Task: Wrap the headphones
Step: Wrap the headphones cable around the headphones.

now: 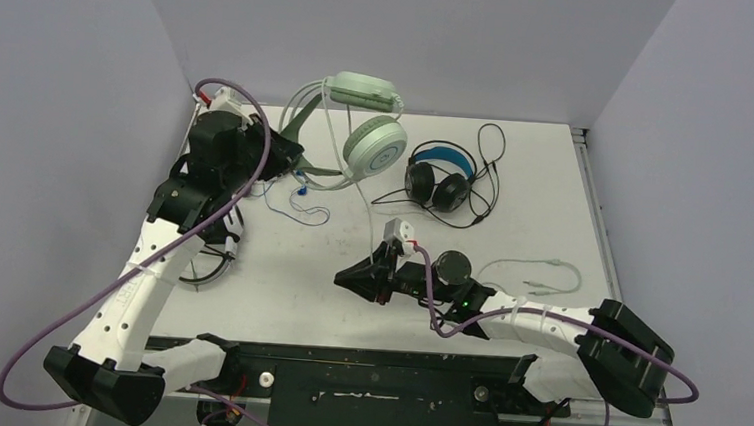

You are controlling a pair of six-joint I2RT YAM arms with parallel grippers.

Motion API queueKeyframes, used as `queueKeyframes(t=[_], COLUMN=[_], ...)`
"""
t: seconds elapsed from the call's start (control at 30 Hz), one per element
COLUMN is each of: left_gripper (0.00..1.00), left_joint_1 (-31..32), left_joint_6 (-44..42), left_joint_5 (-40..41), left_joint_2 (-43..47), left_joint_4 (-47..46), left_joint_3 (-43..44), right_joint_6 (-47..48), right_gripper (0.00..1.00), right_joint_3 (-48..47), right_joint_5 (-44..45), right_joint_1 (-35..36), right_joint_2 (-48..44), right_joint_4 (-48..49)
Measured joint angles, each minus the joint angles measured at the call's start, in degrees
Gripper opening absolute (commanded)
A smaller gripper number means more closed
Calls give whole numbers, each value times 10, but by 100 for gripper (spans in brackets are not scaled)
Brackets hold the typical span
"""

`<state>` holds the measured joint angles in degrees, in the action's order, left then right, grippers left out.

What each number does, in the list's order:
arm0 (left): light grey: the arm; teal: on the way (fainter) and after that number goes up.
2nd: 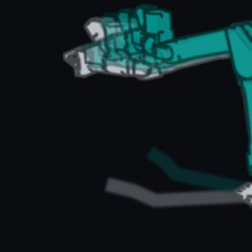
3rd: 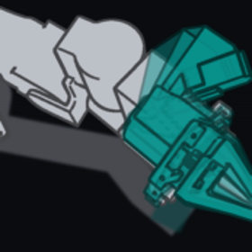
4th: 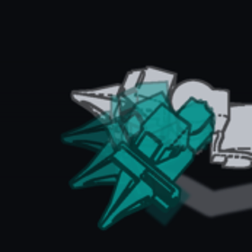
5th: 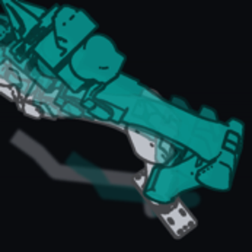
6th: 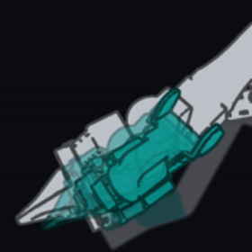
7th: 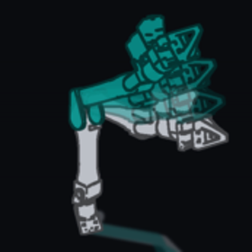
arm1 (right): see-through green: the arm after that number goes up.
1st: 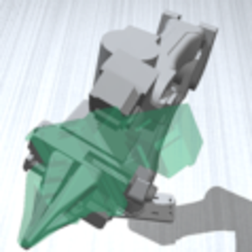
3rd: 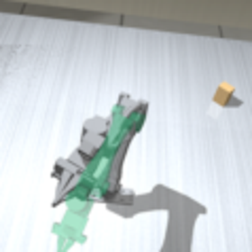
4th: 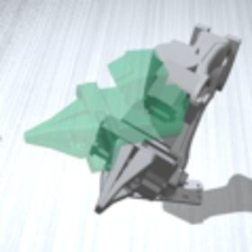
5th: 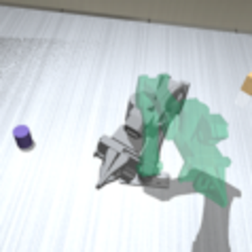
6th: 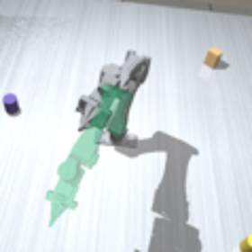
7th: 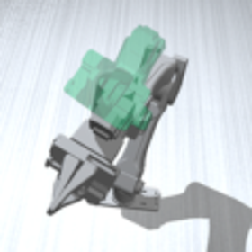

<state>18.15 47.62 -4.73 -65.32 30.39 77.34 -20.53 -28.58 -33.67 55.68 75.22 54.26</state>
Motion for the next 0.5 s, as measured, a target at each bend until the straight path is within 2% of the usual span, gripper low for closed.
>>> queueKeyframes(t=[0.13,0.5], left_gripper=[0,0], left_joint_1=[0,17], left_joint_6=[-1,-16], left_joint_5=[113,357], left_joint_2=[1,-104], left_joint_4=[14,118], left_joint_3=[-21,-20], right_joint_6=[10,47], right_gripper=[0,0], right_joint_3=[-50,-133], right_joint_5=[1,17], right_joint_1=[10,10], right_joint_2=[-21,-64], right_joint_4=[-66,-246])
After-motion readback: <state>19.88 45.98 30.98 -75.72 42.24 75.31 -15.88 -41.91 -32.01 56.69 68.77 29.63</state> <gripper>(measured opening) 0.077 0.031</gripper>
